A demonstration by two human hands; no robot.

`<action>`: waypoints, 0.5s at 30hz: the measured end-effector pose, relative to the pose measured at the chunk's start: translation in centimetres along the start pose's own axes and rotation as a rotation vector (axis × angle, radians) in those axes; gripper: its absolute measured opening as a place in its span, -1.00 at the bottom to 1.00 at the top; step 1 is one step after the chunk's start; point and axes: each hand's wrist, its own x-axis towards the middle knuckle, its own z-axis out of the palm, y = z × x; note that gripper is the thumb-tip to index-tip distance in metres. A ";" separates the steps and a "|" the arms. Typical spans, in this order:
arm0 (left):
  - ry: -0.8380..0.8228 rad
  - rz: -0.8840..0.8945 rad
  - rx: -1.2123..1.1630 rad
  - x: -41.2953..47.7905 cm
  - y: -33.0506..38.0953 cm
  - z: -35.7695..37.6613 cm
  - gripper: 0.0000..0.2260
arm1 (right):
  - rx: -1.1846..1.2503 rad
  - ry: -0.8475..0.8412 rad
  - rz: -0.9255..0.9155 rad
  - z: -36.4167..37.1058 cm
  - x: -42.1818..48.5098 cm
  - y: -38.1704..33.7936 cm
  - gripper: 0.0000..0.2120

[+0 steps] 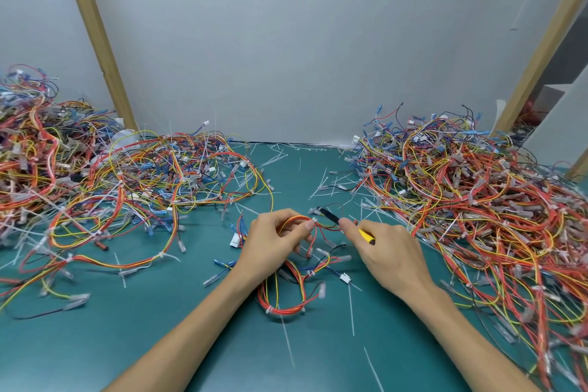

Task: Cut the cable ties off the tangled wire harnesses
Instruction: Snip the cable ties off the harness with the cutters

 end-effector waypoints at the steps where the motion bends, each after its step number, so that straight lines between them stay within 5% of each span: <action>1: 0.000 0.000 0.002 0.0 -0.1 0.0 -0.86 | 0.060 0.008 0.037 0.0 0.1 0.2 -0.24; 8: 0.023 0.024 0.033 0.0 -0.1 0.1 -0.85 | 0.466 -0.004 0.188 -0.4 0.4 0.4 -0.29; 13: 0.071 0.329 0.557 -1.3 0.2 0.9 -0.83 | 0.444 0.056 -0.091 -0.4 -0.3 -1.2 -0.78; 15: 0.023 0.411 0.569 -1.6 0.4 1.5 -0.78 | 0.455 0.091 -0.199 -0.2 -0.6 -1.9 -0.78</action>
